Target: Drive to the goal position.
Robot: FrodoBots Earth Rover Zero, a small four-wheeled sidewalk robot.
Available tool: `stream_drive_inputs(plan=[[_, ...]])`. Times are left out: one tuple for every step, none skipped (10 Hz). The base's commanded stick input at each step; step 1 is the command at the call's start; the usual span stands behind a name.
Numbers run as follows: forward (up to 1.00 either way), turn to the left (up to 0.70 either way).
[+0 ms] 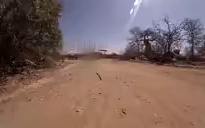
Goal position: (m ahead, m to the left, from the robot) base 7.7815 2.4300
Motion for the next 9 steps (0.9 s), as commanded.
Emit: stream_drive_inputs(plan=[[1.00, 0.00], [1.00, 0.00], [1.00, 0.00], [1.00, 0.00], [1.00, 0.00], [1.00, 0.00], [1.00, 0.00], [1.00, 0.00], [1.00, 0.00]])
